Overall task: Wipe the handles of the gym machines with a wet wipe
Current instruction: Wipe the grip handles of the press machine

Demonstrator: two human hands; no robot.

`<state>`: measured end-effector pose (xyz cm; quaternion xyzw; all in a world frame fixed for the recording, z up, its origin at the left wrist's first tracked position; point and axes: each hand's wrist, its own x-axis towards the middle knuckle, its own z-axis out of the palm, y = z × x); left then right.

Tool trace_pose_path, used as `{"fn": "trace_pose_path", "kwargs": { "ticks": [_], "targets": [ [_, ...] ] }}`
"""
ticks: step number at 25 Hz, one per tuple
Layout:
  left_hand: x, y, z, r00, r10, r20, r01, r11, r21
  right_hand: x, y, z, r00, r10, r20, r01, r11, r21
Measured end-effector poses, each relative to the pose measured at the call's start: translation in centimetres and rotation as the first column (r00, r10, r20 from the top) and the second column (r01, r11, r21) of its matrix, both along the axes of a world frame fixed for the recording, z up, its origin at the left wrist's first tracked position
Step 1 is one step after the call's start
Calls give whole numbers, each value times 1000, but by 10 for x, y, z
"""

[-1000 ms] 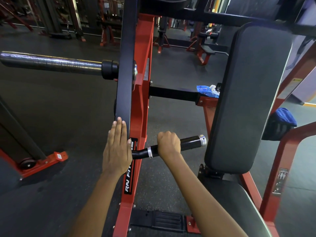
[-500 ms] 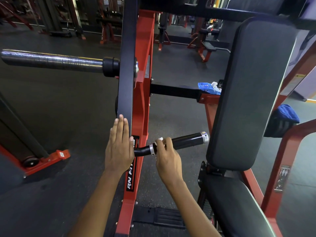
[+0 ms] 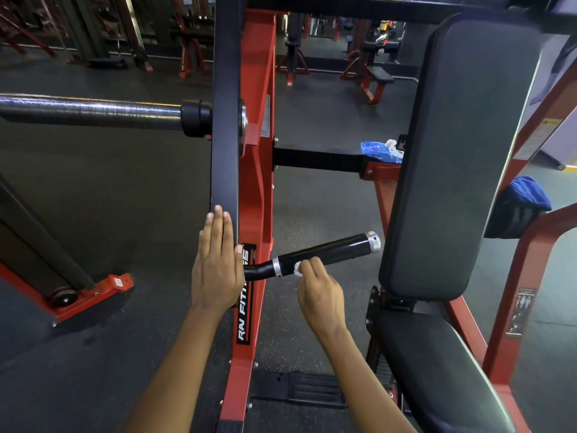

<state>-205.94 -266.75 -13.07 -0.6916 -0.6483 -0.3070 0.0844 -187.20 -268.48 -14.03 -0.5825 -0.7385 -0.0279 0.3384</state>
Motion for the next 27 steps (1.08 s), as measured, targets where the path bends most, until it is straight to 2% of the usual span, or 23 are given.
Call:
{"fn": "trace_pose_path", "kwargs": {
  "ticks": [7, 14, 18, 27],
  "targets": [
    [1, 0, 0, 1000, -3, 16, 3, 1000, 7, 61, 9, 12, 972, -208, -114, 214, 976, 47],
    [0, 2, -2, 1000, 0, 17, 0, 1000, 10, 86, 17, 15, 917, -320, -237, 332, 943, 13],
    [1, 2, -2, 1000, 4, 11, -4, 1000, 5, 72, 13, 14, 913, -289, -287, 305, 952, 10],
    [1, 2, -1, 1000, 5, -8, -5, 1000, 9, -12, 1, -10, 970, -55, -236, 56, 998, -1]
  ]
}}
